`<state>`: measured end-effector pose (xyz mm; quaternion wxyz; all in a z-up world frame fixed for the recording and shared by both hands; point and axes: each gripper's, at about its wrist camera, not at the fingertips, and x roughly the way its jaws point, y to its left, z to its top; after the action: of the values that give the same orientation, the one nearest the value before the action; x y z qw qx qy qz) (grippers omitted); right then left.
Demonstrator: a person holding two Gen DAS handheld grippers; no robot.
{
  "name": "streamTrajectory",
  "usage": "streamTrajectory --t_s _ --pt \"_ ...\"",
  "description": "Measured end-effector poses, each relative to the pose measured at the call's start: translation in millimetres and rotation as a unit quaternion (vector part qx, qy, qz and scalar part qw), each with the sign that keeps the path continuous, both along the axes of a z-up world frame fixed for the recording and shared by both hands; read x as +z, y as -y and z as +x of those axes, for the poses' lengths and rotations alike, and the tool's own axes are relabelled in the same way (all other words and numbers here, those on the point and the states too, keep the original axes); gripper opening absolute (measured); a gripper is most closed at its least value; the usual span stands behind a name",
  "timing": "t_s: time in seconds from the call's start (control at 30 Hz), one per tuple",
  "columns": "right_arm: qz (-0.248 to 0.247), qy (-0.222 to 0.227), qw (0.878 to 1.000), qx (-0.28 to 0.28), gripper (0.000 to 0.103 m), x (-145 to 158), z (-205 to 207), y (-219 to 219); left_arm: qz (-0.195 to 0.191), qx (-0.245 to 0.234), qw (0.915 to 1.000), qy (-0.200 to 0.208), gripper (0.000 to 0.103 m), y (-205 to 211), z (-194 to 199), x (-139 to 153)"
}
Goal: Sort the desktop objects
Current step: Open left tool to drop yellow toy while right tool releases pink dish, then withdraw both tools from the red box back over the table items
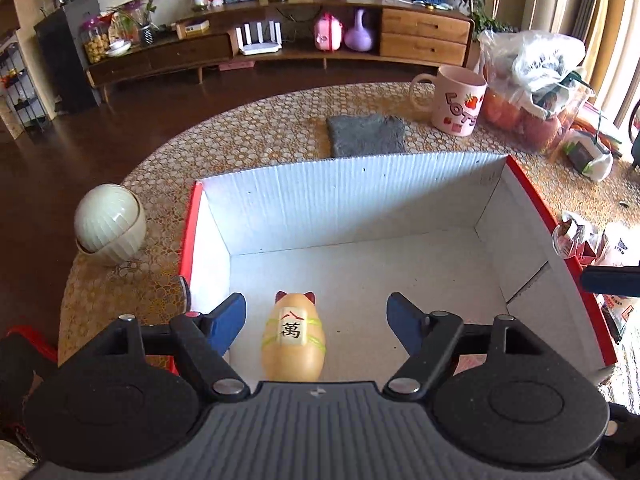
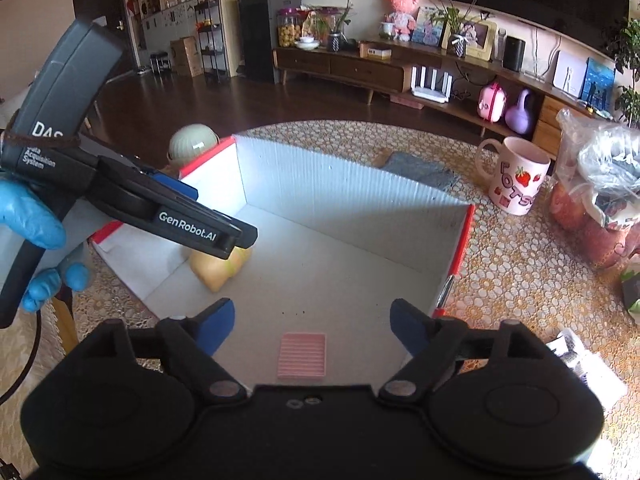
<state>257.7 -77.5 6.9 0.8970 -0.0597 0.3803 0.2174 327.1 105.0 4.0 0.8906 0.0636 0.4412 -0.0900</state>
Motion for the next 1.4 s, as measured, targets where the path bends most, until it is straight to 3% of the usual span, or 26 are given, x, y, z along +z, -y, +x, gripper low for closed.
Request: streamTrajectory --t_s 0.3,0.53,0.63,0.77,0.83,1.17,1.4 --pt "0.045 0.022 0.999 -0.006 0.095 21 -26 22 0.000 0.008 0.9996 0.029 0.077 5 -28 16" --pt "0.063 0.039 0.997 -0.011 0.100 32 -49 43 -0.029 0.007 0.9973 0.067 0.077 10 -56 35" --pt "0.070 0.048 0.996 -0.015 0.101 36 -59 53 -0.031 0.013 0.9962 0.080 0.086 13 -67 40" --pt "0.073 0.060 0.995 -0.016 0.102 43 -73 65 -0.035 0.015 0.9950 0.092 0.089 19 -84 46" --pt "0.075 0.065 0.995 -0.016 0.102 46 -80 70 -0.036 0.016 0.9941 0.101 0.101 21 -92 49" --pt "0.081 0.072 0.994 -0.026 0.102 49 -106 98 -0.039 -0.018 0.9915 0.123 0.102 52 -139 49" --pt "0.079 0.072 0.993 -0.049 0.102 40 -123 127 -0.061 -0.050 0.9885 0.129 0.102 87 -171 44"
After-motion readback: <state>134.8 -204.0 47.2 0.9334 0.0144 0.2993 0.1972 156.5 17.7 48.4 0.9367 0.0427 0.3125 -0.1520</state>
